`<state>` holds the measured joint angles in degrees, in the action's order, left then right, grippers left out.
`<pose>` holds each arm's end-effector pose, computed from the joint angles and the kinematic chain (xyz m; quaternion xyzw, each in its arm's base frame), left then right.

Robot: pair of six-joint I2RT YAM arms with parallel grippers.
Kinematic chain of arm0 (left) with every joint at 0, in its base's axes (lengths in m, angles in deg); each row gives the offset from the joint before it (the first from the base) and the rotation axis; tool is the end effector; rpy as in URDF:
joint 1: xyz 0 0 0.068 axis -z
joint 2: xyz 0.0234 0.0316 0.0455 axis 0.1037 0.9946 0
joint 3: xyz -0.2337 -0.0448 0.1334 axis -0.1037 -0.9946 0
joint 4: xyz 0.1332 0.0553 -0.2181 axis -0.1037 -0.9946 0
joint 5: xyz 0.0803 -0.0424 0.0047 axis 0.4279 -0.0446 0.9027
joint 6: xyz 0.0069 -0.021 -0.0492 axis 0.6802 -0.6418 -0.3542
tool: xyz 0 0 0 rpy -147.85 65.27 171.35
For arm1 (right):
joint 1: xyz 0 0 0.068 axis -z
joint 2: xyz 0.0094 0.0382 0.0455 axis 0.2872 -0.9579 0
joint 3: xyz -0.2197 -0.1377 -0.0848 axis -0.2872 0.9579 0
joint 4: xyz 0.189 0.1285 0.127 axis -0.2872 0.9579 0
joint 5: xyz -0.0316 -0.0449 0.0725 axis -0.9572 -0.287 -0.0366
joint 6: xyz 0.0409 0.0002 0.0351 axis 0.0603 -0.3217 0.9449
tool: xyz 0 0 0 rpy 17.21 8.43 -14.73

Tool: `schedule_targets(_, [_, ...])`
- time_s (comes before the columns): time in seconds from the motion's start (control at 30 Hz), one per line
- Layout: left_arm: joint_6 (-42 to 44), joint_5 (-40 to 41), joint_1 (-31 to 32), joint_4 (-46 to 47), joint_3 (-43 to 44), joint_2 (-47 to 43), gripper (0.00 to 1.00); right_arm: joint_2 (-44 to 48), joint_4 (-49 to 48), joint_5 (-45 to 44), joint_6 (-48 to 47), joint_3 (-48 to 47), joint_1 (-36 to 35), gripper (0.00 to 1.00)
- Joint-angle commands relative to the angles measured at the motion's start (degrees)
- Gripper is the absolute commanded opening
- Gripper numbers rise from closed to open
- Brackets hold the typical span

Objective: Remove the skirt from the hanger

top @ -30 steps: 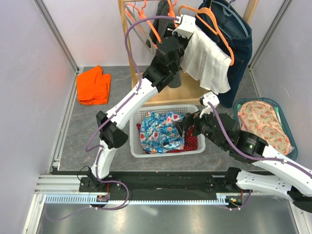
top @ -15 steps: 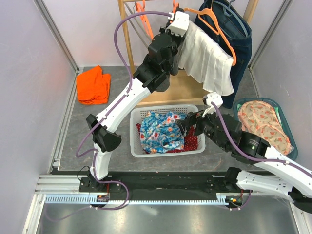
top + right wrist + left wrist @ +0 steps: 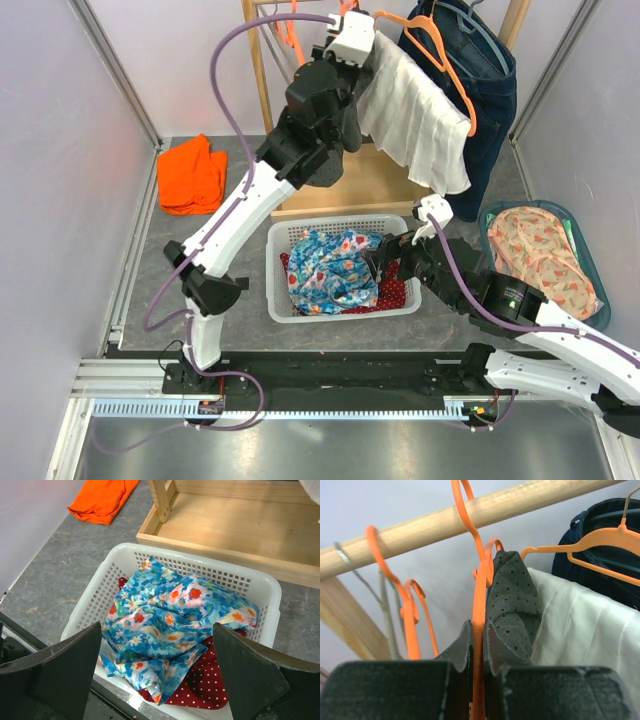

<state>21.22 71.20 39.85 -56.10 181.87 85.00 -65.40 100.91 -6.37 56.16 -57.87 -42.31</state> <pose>0.3174 -0.2959 0.5310 0.1173 0.6168 0.0348 0.7776 0.1024 0.1408 0.3730 -0.1154 0.7834 0.2516 0.5564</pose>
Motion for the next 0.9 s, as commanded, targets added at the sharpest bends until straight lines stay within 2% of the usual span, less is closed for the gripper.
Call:
schedule_targets(0.0, [-2.45, 2.42, -0.98, 1.68, -2.73, -12.68, 0.02, 1.56, -1.46, -1.70, -0.26, 1.19, 0.03, 0.98])
schedule_targets(0.1, [-5.27, 3.13, -1.15, -2.99, -7.47, -17.69, 0.02, 2.01, -1.11, -2.23, -0.79, 1.10, 0.03, 0.98])
schedule_targets(0.23, [-11.14, 0.24, -1.15, -9.22, -13.11, -22.18, 0.02, 1.30, -1.19, -2.67, -0.97, 0.22, 0.03, 0.98])
schedule_targets(0.5, [-18.36, -14.86, -0.54, -21.43, -9.08, -26.22, 0.02, 0.42, -1.02, -3.90, -0.61, -0.48, 0.12, 0.98])
schedule_targets(0.7, [-21.44, -22.35, -0.45, -26.28, -12.24, -31.85, 0.02, -2.38, -0.49, -7.15, -2.45, -6.10, 0.12, 0.98])
schedule_targets(0.8, [-20.74, -23.33, -0.45, -26.73, -13.56, -35.10, 0.02, -5.28, -5.48, -5.14, -4.56, -9.61, 0.12, 0.98])
schedule_targets(0.87, [-20.30, -23.85, -0.45, -26.99, -14.69, -37.03, 0.02, -8.53, -12.16, -0.77, -6.41, -11.20, 0.12, 0.98])
